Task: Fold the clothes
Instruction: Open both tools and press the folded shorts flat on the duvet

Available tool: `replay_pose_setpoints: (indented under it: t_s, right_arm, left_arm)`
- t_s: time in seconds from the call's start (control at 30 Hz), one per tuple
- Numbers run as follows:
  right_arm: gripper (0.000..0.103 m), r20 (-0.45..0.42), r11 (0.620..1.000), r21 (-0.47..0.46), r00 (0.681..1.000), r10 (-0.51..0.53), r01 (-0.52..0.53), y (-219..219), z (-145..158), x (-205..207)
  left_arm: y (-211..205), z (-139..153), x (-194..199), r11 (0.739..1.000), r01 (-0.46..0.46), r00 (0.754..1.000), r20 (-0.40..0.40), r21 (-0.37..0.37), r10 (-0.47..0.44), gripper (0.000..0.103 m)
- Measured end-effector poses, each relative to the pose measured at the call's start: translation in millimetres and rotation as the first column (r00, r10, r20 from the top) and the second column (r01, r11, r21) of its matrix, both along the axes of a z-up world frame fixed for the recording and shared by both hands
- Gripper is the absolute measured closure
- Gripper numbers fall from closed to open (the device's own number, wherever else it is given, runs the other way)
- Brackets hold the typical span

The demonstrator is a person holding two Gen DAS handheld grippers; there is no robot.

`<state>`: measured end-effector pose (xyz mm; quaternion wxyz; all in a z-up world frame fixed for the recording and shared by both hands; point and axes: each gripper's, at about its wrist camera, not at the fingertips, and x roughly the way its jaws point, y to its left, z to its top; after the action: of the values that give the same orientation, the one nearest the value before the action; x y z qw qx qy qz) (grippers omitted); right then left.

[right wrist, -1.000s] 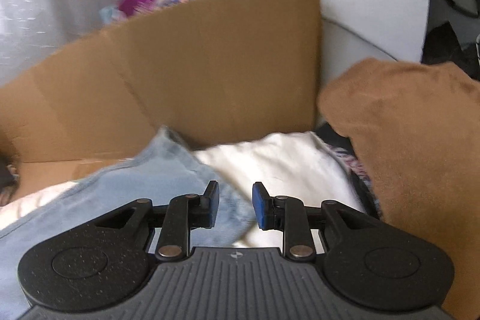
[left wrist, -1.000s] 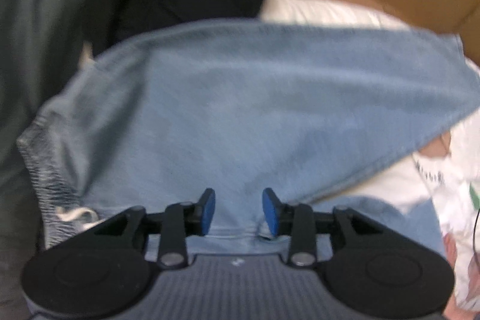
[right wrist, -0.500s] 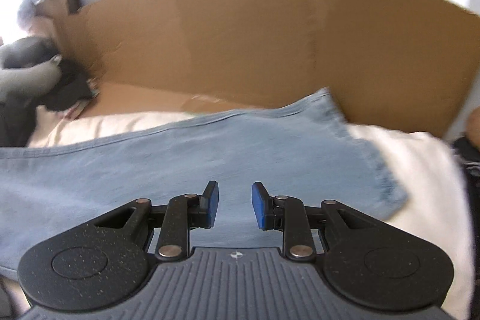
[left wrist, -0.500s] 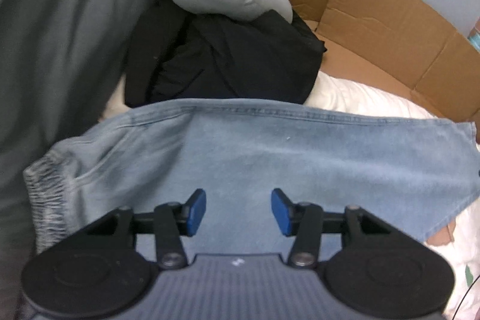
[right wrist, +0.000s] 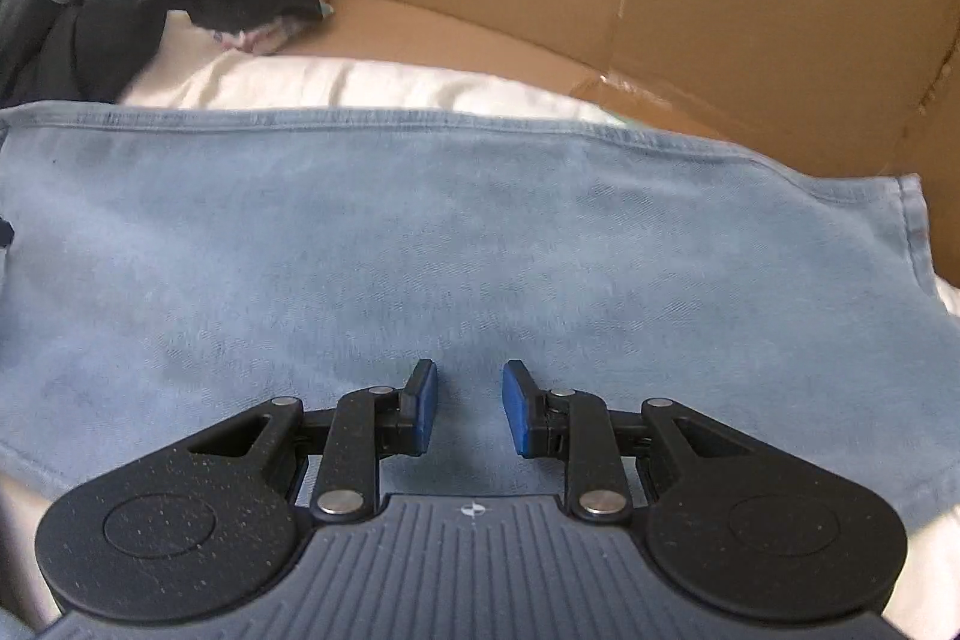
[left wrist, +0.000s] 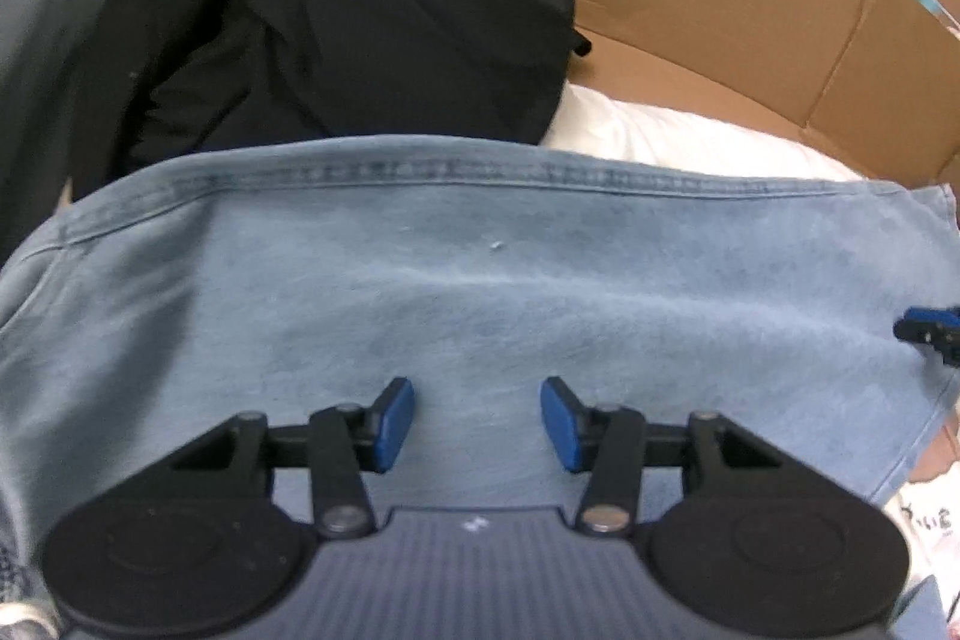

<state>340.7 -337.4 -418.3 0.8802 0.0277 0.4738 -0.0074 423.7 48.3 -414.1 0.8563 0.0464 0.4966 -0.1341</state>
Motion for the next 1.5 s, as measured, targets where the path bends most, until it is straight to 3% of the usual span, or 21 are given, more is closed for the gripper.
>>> replay_pose_setpoints:
  t_s: [0.17,0.43,0.87,1.1,1.17,1.23,1.33,1.5]
  right_arm:
    - [0.073,0.008,1.0,0.011,1.0,-0.023,0.023,-1.5,-2.6,26.6]
    - [0.073,0.03,0.998,-0.006,0.998,-0.062,0.063,-4.9,-6.2,65.7]
    - [0.073,0.064,0.998,-0.033,0.996,-0.058,0.06,-9.5,-10.6,121.1]
    - [0.074,0.078,0.996,-0.065,0.996,-0.052,0.057,-4.8,-11.8,129.9]
    - [0.074,0.067,0.995,-0.058,0.995,-0.078,0.082,-3.9,-7.8,130.3]
    - [0.073,0.073,0.992,-0.059,0.992,-0.106,0.11,0.5,1.3,124.2]
    - [0.072,0.119,0.999,-0.04,0.993,-0.028,0.033,20.0,21.4,103.1]
    - [0.072,0.117,0.996,0.005,0.989,0.089,-0.09,58.7,36.4,70.6]
  left_arm:
    - [-8.0,7.0,0.7,1.0,0.03,0.998,0.054,-0.01,-0.029,0.054]
    - [-37.9,9.5,24.9,0.996,0.091,0.994,0.062,-0.017,-0.09,0.055]
    - [-87.6,-15.3,67.7,0.985,0.154,0.984,0.075,0.077,-0.16,0.055]
    - [-97.6,-16.7,67.7,0.986,0.127,0.984,0.108,0.106,-0.139,0.055]
    - [-98.3,-12.8,67.0,0.99,0.1,0.987,0.112,0.104,-0.112,0.06]
    - [-93.8,-3.2,63.1,0.995,0.067,0.989,0.126,0.081,-0.077,0.072]
    - [-72.8,17.0,46.6,0.999,0.038,0.987,0.156,0.024,-0.041,0.071]
    - [-28.2,32.4,22.0,1.0,-0.022,0.986,0.166,0.021,0.018,0.071]
